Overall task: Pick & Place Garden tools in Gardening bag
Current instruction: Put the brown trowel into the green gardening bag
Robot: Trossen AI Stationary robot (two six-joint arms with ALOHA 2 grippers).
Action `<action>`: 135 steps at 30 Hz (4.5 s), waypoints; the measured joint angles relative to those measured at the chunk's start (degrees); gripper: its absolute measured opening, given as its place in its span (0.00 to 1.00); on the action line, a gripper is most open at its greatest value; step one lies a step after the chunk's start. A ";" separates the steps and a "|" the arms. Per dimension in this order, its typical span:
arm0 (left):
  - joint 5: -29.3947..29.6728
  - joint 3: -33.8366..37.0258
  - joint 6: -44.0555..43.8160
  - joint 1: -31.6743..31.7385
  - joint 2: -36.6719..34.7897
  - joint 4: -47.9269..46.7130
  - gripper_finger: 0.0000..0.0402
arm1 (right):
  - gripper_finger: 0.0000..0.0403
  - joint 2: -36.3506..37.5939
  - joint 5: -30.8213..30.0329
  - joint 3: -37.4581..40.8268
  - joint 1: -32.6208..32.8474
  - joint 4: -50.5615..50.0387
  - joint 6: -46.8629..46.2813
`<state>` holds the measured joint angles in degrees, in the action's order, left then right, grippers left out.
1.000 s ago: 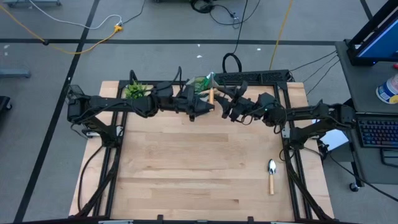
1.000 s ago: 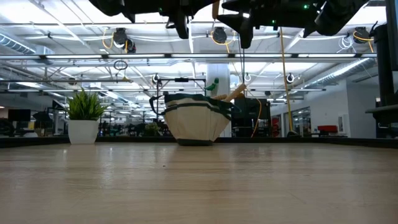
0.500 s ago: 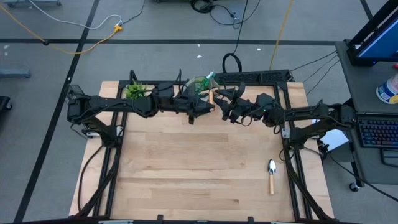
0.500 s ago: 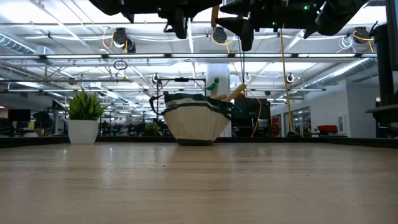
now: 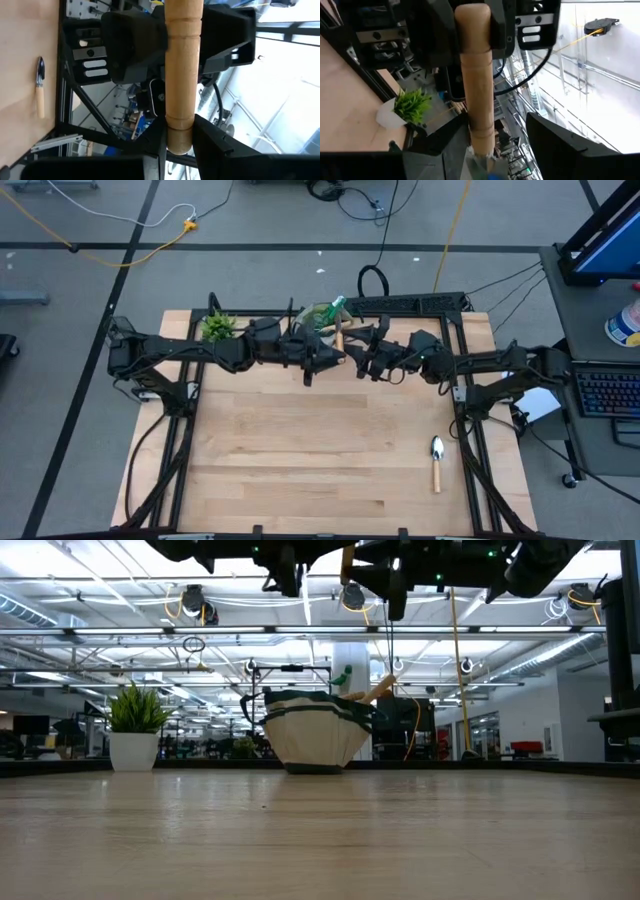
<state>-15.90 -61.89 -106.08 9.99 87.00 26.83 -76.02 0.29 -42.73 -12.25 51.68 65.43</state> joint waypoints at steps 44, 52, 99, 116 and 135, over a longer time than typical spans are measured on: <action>4.89 0.07 3.96 2.49 0.07 -2.97 0.20 | 0.15 -7.46 -18.32 -6.09 4.13 -4.26 -5.58; 3.37 0.06 17.49 4.03 0.00 -2.57 0.55 | 0.15 -7.46 -18.87 -6.05 2.33 -5.12 -14.32; -22.93 4.36 89.54 27.30 -11.44 -26.16 0.70 | 0.15 -13.02 18.95 -6.71 -22.76 6.20 -82.79; -14.75 20.75 84.58 28.84 -30.26 -25.98 0.70 | 0.15 -26.44 20.72 -24.00 -19.72 -8.99 -75.46; -10.62 23.10 83.62 28.77 -33.38 -26.68 0.70 | 0.15 -31.62 17.88 -24.78 -17.64 -10.72 -70.29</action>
<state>-26.52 -38.79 -22.46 38.76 53.63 0.15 -107.63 18.17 -67.51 -29.89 40.96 -4.86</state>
